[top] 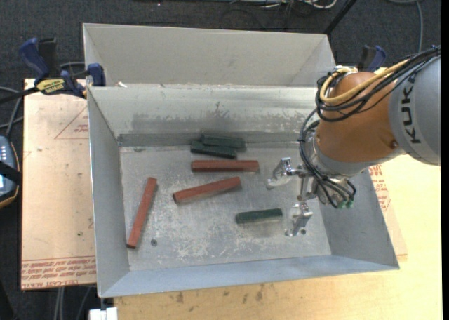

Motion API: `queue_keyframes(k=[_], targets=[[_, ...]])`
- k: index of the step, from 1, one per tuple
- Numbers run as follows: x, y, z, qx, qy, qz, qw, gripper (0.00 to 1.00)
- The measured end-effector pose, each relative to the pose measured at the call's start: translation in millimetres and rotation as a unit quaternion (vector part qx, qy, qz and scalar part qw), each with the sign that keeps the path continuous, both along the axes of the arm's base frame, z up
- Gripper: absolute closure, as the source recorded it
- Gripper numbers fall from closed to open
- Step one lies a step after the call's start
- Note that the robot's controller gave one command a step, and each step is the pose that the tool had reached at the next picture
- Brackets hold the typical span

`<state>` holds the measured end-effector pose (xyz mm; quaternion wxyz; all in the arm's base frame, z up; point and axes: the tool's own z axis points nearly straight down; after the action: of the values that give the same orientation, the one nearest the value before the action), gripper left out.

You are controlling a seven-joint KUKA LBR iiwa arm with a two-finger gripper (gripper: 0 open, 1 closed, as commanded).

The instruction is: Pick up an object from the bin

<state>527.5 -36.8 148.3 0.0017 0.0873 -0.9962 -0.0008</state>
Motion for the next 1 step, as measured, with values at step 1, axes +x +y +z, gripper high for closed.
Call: queue_keyframes(k=[1], targets=[[-6.5,0.3,52.6,0.0,-0.0006,0.005,1.0,0.0]])
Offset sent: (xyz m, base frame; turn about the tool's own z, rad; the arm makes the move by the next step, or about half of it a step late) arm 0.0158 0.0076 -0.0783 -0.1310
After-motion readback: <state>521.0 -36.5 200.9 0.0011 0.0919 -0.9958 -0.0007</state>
